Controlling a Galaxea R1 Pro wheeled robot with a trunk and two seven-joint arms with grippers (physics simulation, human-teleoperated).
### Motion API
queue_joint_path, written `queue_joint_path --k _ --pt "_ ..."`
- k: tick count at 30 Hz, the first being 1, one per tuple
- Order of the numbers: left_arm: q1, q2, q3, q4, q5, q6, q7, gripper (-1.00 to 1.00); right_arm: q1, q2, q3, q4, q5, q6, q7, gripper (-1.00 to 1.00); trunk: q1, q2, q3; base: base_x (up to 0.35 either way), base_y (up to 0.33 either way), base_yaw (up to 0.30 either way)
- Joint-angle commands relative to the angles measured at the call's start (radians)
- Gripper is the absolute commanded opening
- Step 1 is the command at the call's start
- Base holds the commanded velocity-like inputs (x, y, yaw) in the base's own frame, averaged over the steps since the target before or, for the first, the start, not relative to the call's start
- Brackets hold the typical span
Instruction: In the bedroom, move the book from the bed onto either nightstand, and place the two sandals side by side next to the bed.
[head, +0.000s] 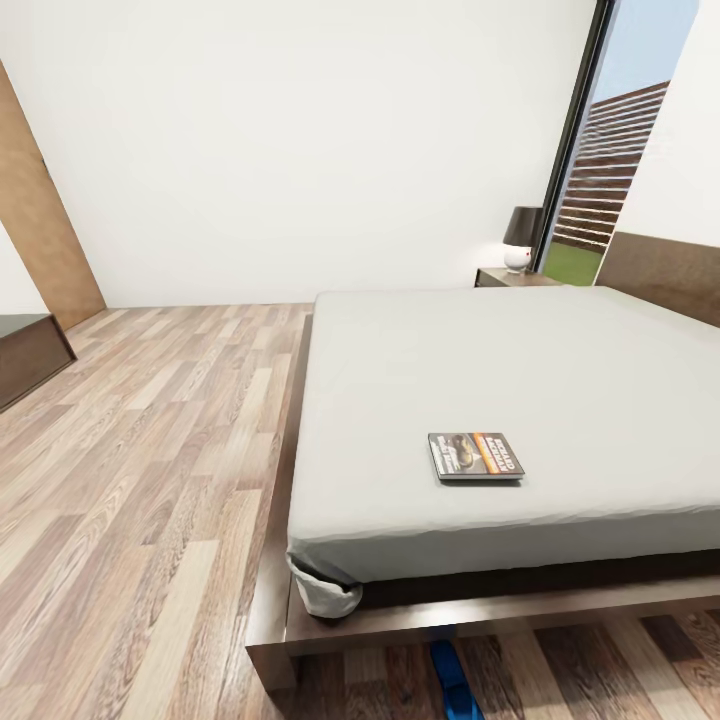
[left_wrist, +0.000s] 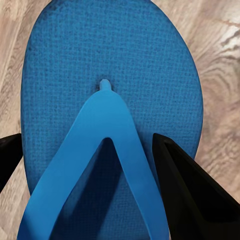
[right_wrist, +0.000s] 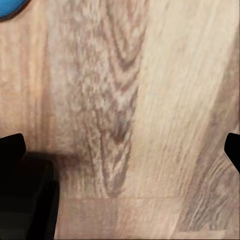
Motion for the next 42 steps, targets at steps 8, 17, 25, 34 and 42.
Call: queue_joint_path --k 8,17,25,34,42 --pt "0.0 0.0 -0.004 0.001 0.002 -0.004 0.0 -1.0 0.014 -0.06 0.004 0.001 -0.06 -0.001 0.01 1.0 0.0 0.0 -0.001 0.0 0.0 0.0" --pt "0.0 0.0 -0.003 0.001 0.002 -0.004 0.0 -1.0 0.025 -0.106 0.005 -0.003 -0.113 -0.002 0.018 1.0 0.0 0.0 -0.001 0.0 0.0 0.0" --pt "0.0 0.0 -0.009 0.001 -0.001 -0.006 -0.002 -1.0 0.028 -0.146 0.006 -0.003 -0.124 -0.002 0.021 1.0 0.0 0.0 -0.001 0.0 0.0 0.0" --pt "0.007 0.005 -0.012 0.0 -0.002 -0.026 -0.001 -1.0 0.028 -0.167 0.006 -0.003 -0.126 -0.002 0.021 1.0 0.0 0.0 -0.001 0.0 0.0 0.0" --pt "0.013 0.01 -0.014 0.0 -0.005 -0.034 0.004 -1.0 0.028 -0.172 0.005 -0.003 -0.126 -0.002 0.021 1.0 0.0 0.0 -0.001 0.0 0.0 0.0"
